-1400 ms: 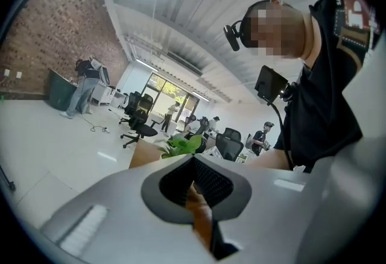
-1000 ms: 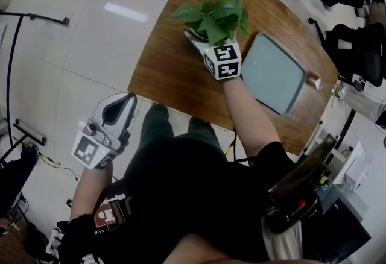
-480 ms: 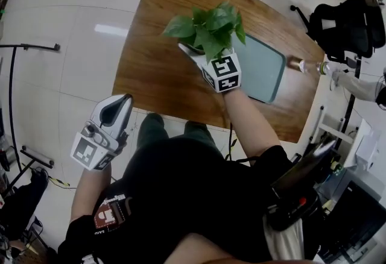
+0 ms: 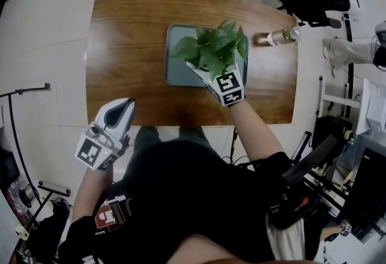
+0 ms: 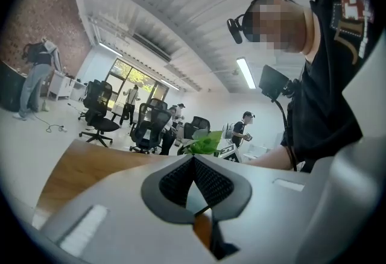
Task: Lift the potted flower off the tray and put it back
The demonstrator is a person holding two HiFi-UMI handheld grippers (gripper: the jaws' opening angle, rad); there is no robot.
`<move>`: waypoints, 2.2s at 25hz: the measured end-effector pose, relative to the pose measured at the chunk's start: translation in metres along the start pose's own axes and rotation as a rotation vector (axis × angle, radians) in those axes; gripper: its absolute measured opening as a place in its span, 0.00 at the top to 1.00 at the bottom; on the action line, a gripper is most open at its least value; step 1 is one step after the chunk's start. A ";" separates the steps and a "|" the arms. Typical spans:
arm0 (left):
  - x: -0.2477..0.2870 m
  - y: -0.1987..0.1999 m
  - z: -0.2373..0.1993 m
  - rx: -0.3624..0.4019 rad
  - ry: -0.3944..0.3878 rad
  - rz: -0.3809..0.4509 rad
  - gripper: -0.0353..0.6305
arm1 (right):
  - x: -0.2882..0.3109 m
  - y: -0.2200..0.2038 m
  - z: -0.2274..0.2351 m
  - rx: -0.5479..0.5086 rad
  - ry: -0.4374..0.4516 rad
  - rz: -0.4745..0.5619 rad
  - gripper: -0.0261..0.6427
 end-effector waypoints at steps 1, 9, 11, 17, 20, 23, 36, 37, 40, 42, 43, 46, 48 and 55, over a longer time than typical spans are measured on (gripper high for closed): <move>0.010 -0.002 0.004 0.005 -0.010 -0.007 0.95 | -0.005 -0.013 0.006 0.005 -0.006 -0.012 0.20; 0.062 -0.030 0.027 0.013 -0.072 -0.086 0.95 | 0.002 -0.067 0.012 0.019 0.025 -0.063 0.20; 0.065 -0.035 0.030 0.003 -0.080 -0.117 0.95 | 0.009 -0.075 0.007 0.014 0.044 -0.072 0.20; 0.064 -0.030 0.020 0.008 -0.067 -0.082 0.95 | 0.016 -0.078 0.007 0.015 0.059 -0.087 0.19; 0.060 -0.029 0.020 0.002 -0.065 -0.091 0.95 | 0.011 -0.081 0.008 0.047 0.073 -0.101 0.14; 0.057 -0.023 0.020 0.018 -0.065 -0.063 0.95 | 0.000 -0.086 0.011 0.053 0.064 -0.127 0.13; 0.043 0.039 0.039 0.043 -0.070 0.048 0.95 | -0.126 -0.068 0.000 0.195 0.032 -0.179 0.34; 0.042 0.044 0.041 0.042 -0.069 0.058 0.95 | -0.136 -0.062 0.001 0.206 0.020 -0.164 0.39; 0.038 0.054 0.045 0.031 -0.068 0.087 0.95 | -0.165 -0.040 0.005 0.224 -0.018 -0.107 0.56; 0.036 0.059 0.049 0.021 -0.072 0.102 0.95 | -0.183 -0.021 0.010 0.231 -0.048 -0.058 0.68; 0.036 0.061 0.050 0.021 -0.077 0.103 0.95 | -0.190 -0.011 0.014 0.234 -0.065 -0.031 0.74; 0.038 0.068 0.054 0.035 -0.098 0.092 0.95 | -0.207 0.023 0.019 0.245 -0.084 0.054 0.94; 0.039 0.071 0.057 0.046 -0.110 0.086 0.95 | -0.213 0.042 0.016 0.256 -0.047 0.098 0.94; 0.039 0.073 0.072 0.046 -0.119 0.067 0.95 | -0.223 0.079 0.011 0.299 0.026 0.199 0.94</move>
Point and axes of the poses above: the fingertips, and each gripper's own axes: x forward along the fingers, z to its right, y out of its top, the point moved 6 cm from there along -x, backward along the fingers, and after that the axes turned 12 degrees about -x, right-handed, at the moved point
